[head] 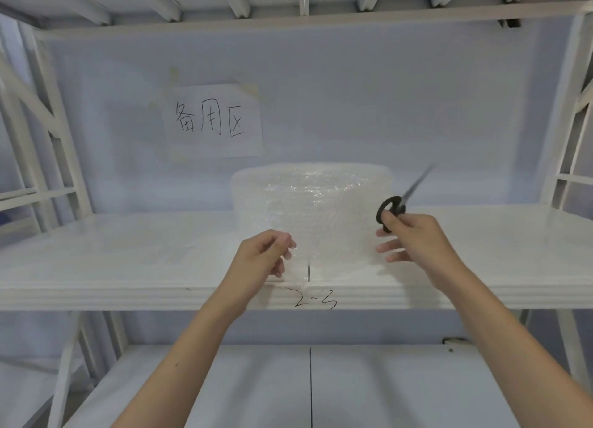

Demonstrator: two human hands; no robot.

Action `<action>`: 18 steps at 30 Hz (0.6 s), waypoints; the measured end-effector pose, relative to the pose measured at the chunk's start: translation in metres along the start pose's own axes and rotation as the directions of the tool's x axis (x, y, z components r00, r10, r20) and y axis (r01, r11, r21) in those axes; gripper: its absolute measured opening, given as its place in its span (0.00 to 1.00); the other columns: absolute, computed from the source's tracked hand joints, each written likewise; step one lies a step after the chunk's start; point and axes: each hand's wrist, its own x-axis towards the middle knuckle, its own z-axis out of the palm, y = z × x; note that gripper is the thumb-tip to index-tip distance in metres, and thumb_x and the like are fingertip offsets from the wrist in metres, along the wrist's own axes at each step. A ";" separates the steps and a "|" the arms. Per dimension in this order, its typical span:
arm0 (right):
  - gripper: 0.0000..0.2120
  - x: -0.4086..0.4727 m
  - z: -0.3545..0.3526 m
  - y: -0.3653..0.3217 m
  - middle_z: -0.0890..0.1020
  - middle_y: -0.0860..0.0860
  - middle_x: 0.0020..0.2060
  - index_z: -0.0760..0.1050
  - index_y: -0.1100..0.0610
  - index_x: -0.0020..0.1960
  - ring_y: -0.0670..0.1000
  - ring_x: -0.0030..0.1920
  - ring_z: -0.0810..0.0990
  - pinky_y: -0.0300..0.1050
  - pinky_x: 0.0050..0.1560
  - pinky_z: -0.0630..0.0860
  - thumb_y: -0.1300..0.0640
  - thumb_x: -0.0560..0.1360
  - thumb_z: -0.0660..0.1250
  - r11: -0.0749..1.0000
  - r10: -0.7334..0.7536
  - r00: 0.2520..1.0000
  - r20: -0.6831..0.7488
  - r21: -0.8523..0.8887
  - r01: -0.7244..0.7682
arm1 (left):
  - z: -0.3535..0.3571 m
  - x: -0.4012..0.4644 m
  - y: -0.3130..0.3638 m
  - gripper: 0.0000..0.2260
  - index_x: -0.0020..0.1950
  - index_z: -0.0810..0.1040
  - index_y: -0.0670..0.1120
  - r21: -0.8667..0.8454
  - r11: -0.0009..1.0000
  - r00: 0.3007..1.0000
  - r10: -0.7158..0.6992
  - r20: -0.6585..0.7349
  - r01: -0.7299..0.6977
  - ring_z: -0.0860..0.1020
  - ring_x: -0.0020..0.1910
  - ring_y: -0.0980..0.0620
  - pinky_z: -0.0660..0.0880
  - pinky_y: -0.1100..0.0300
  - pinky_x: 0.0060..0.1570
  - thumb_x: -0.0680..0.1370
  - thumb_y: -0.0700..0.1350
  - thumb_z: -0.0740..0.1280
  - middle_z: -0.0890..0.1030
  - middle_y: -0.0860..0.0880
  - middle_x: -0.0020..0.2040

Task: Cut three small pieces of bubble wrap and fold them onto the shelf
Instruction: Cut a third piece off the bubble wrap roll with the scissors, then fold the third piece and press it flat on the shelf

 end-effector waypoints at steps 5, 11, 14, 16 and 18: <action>0.14 0.018 -0.025 0.030 0.79 0.59 0.27 0.77 0.67 0.34 0.55 0.24 0.74 0.41 0.28 0.72 0.58 0.74 0.64 0.864 0.061 0.978 -0.199 -0.480 -0.152 | 0.001 0.001 -0.002 0.11 0.46 0.85 0.47 -0.029 1.000 1.000 -0.004 0.003 0.004 0.73 0.32 0.51 0.75 0.60 0.36 0.82 0.44 0.64 0.80 0.53 0.38; 0.12 0.018 -0.021 0.039 0.71 0.51 0.30 0.66 0.55 0.35 0.57 0.33 0.71 0.46 0.33 0.65 0.54 0.77 0.58 0.541 -0.028 0.983 -0.180 -0.830 -0.136 | -0.001 -0.001 0.000 0.08 0.50 0.86 0.49 -0.038 0.999 1.000 -0.008 -0.001 0.008 0.73 0.32 0.54 0.77 0.60 0.39 0.80 0.45 0.66 0.83 0.54 0.41; 0.11 0.011 -0.015 0.039 0.70 0.50 0.32 0.65 0.52 0.39 0.58 0.37 0.74 0.47 0.37 0.67 0.52 0.80 0.54 0.388 -0.107 0.982 -0.154 -0.916 -0.101 | -0.008 -0.001 -0.001 0.07 0.52 0.86 0.49 -0.043 0.999 1.000 -0.004 -0.007 0.004 0.74 0.32 0.54 0.76 0.60 0.40 0.80 0.44 0.67 0.84 0.54 0.40; 0.11 0.004 -0.007 0.035 0.72 0.52 0.31 0.69 0.56 0.43 0.59 0.35 0.74 0.47 0.36 0.68 0.52 0.80 0.54 0.398 -0.230 0.959 -0.166 -0.915 -0.063 | -0.012 -0.001 -0.001 0.07 0.52 0.85 0.49 -0.057 0.998 1.000 -0.005 -0.018 0.004 0.74 0.32 0.54 0.75 0.59 0.40 0.79 0.42 0.68 0.84 0.52 0.39; 0.12 -0.008 0.011 0.021 0.76 0.54 0.31 0.71 0.57 0.43 0.60 0.34 0.74 0.48 0.36 0.70 0.51 0.79 0.56 0.507 -0.347 0.924 -0.159 -0.861 0.042 | -0.016 0.000 -0.001 0.07 0.53 0.84 0.49 -0.067 0.998 1.000 -0.004 -0.021 0.003 0.73 0.31 0.53 0.75 0.59 0.40 0.79 0.41 0.68 0.84 0.51 0.38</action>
